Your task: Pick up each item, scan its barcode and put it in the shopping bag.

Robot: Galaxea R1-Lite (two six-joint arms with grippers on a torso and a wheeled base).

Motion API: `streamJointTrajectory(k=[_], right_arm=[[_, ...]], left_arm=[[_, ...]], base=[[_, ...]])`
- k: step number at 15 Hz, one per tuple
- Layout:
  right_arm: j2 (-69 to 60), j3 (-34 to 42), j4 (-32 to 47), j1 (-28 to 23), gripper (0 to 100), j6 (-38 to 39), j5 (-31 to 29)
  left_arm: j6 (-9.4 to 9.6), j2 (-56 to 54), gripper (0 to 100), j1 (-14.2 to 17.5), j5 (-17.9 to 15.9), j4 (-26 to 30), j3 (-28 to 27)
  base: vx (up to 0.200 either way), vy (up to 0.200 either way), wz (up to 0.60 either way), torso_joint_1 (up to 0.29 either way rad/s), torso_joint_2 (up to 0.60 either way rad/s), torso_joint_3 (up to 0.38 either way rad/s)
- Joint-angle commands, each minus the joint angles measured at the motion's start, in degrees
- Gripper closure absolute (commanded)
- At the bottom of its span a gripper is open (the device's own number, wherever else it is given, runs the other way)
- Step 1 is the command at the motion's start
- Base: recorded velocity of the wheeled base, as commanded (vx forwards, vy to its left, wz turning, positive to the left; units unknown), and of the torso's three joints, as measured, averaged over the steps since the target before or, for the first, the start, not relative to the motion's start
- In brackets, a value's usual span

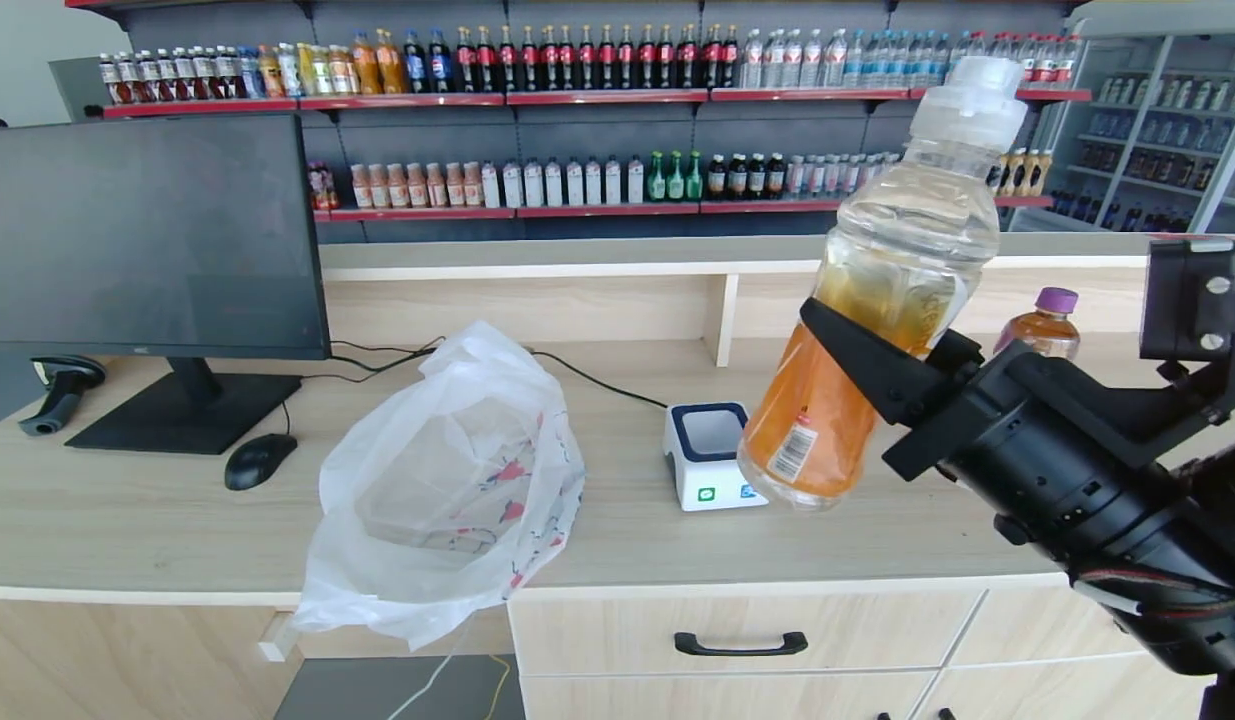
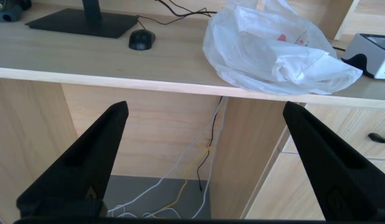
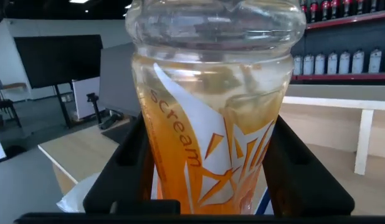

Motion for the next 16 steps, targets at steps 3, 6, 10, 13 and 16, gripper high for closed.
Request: streamJointTrajectory(k=[3, 6, 10, 13, 16], right_arm=[[-3.32, -0.07, 0.05, 2.17, 100, 1.29, 0.01], [-6.57, 4.15, 0.05, 2.52, 100, 2.87, -0.07], [-8.06, 5.38, 0.05, 6.3, 100, 4.1, -0.07], [-8.24, 7.66, 0.05, 10.61, 100, 7.44, 0.01], [-7.89, 7.4, 0.05, 10.61, 100, 9.99, 0.1]], left_arm=[[-0.01, -0.02, 0, 0.0, 0.01, -0.01, 0.0], [-0.01, 0.07, 0, 0.0, 0.01, -0.01, 0.0], [-0.01, -0.02, 0, 0.0, 0.01, -0.01, 0.0], [-0.01, -0.02, 0, 0.0, 0.01, -0.01, 0.0], [-0.01, -0.02, 0, 0.0, 0.01, -0.01, 0.0]], base=[[0.0, 0.0, 0.0, 0.0, 0.0, 0.0], [0.0, 0.0, 0.0, 0.0, 0.0, 0.0], [0.0, 0.0, 0.0, 0.0, 0.0, 0.0], [0.0, 0.0, 0.0, 0.0, 0.0, 0.0], [0.0, 0.0, 0.0, 0.0, 0.0, 0.0]])
